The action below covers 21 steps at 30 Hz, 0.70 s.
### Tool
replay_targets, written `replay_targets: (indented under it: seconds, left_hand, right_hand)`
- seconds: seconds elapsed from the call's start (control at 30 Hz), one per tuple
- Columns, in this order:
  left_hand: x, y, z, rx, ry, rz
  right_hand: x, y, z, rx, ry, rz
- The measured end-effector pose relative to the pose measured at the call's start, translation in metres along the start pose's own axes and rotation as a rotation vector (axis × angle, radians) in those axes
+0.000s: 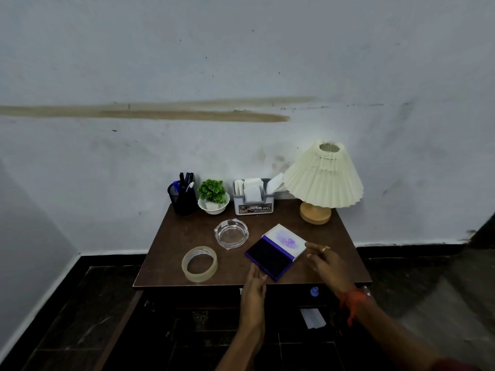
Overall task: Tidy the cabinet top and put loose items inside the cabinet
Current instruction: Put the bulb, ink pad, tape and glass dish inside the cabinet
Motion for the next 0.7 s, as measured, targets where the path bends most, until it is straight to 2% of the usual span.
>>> replay_targets:
  seconds: [0.13, 0.3, 0.47, 0.7]
  left_hand:
    - [0.008, 0.001, 0.004, -0.014, -0.029, 0.005]
    - [0.011, 0.005, 0.008, 0.007, -0.047, 0.003]
    - [0.015, 0.010, 0.006, 0.043, -0.035, 0.010]
    - [0.022, 0.016, -0.002, 0.015, 0.027, 0.014]
  right_hand:
    - [0.020, 0.006, -0.012, -0.124, -0.023, 0.024]
    - [0.040, -0.003, -0.012, -0.223, -0.045, -0.031]
    - [0.045, -0.010, -0.013, -0.338, 0.005, -0.046]
    - [0.053, -0.013, -0.008, -0.321, -0.022, -0.066]
Point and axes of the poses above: each hand's wrist, its own x-axis towards the middle knuckle, its own y-axis out of the back of the hand, z = x × y, the point moved 9 cm from there along x, towards the middle knuckle, and after that the axes turned 10 degrees about -x, right-handed, at the moved point
